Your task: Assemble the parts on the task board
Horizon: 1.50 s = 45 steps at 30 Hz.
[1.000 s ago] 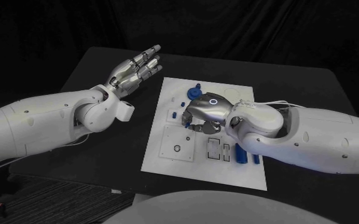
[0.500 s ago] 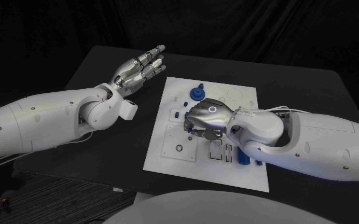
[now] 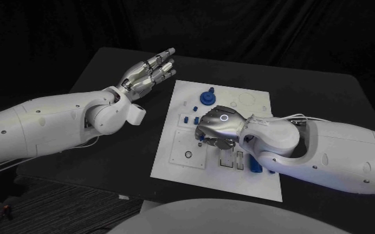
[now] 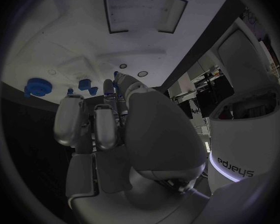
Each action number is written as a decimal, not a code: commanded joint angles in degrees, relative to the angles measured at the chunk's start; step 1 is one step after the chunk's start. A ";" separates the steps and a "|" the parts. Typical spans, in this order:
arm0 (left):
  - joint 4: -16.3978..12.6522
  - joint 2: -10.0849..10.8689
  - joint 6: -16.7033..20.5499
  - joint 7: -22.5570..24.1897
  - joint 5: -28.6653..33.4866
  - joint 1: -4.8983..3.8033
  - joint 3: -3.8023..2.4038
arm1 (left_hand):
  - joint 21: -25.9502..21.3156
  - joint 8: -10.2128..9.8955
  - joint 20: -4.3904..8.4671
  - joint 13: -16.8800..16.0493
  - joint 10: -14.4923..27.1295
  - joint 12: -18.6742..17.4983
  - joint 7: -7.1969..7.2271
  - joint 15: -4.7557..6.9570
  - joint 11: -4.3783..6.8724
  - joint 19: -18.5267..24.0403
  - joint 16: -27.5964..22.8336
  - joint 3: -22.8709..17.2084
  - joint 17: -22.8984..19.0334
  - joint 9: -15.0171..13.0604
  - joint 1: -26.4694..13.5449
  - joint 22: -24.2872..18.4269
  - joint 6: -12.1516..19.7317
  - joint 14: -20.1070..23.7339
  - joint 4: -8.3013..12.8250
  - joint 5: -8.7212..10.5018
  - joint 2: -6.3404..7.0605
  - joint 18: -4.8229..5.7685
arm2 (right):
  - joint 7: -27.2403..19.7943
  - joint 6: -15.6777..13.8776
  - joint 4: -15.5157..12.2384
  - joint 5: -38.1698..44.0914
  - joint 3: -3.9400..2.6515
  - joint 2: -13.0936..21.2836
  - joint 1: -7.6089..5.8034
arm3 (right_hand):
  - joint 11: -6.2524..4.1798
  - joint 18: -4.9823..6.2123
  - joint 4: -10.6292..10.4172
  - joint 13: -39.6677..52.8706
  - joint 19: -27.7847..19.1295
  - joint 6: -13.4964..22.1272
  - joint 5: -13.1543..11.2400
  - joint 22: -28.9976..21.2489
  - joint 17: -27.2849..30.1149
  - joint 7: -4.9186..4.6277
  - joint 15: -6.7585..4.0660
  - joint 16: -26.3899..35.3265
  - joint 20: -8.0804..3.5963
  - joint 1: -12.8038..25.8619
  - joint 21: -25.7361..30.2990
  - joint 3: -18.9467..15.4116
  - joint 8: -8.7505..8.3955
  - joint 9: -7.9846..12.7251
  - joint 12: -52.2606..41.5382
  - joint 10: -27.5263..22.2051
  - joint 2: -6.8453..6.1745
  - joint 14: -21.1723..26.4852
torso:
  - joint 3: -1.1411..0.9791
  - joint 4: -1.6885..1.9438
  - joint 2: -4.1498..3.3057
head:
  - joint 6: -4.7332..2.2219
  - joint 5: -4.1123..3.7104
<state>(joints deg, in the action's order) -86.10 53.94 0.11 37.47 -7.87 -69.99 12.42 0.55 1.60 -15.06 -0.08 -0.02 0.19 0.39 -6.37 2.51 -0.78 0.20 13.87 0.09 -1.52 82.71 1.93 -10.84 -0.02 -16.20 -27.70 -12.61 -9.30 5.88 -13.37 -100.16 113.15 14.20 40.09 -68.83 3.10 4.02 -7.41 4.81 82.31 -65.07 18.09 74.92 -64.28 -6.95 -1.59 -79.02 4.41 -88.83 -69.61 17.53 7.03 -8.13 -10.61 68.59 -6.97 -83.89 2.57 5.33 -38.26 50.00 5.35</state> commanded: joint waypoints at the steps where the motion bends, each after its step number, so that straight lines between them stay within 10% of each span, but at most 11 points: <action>1: -0.22 0.17 -1.01 -0.23 0.23 0.10 -0.05 | 0.08 -0.26 -0.30 0.08 0.02 -0.19 0.33 -0.04 0.58 0.01 -0.20 0.02 -0.09 0.15 -0.03 -0.27 0.70 0.02 -0.13 0.10 0.54 -0.93 | 0.92 0.89 -0.31 1.15 -0.02 0.20 0.45 | 0.25 0.11 0.34 0.08 0.17 0.55 0.07 9.62 0.04 0.00 0.45 -0.20 0.40 -0.27 -0.19 0.02 -0.19 0.01 0.35 0.27 -0.02 -1.00 | -0.02 0.06 -0.03 | 0.00 -0.07; 45: -0.14 0.14 -2.90 -3.53 0.24 0.09 -0.05 | 0.00 0.70 -0.33 0.08 0.02 -0.19 -2.47 0.06 -1.96 0.10 -0.20 -0.46 -0.09 -0.43 0.71 -0.49 -3.34 0.02 0.70 -2.11 0.77 -0.94 | 1.68 0.07 -0.23 -0.24 -0.02 0.04 2.00 | -0.03 0.01 0.43 0.30 0.38 -0.22 -0.75 9.77 -0.12 0.21 0.28 -0.25 0.36 0.28 -0.81 -0.16 -0.11 -0.19 0.04 1.32 -0.08 -1.05 | 0.00 0.05 0.08 | 0.00 0.29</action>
<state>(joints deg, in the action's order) -86.19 54.19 -1.89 33.69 -7.86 -69.98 12.42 0.55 2.09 -15.05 -0.06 0.00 0.19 -2.05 -6.36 0.99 -0.78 0.21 13.39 0.08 -1.87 83.08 1.47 -13.73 -0.02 -15.72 -29.58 -11.92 -9.30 6.37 -13.36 -100.32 113.39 14.09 40.14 -67.11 3.11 4.02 -7.27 5.02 82.51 -65.07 17.69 74.90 -64.43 -6.95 -1.59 -79.02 4.61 -88.89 -70.18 17.38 6.98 -8.26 -10.59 69.44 -7.03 -83.89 2.55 5.38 -38.19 50.00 5.65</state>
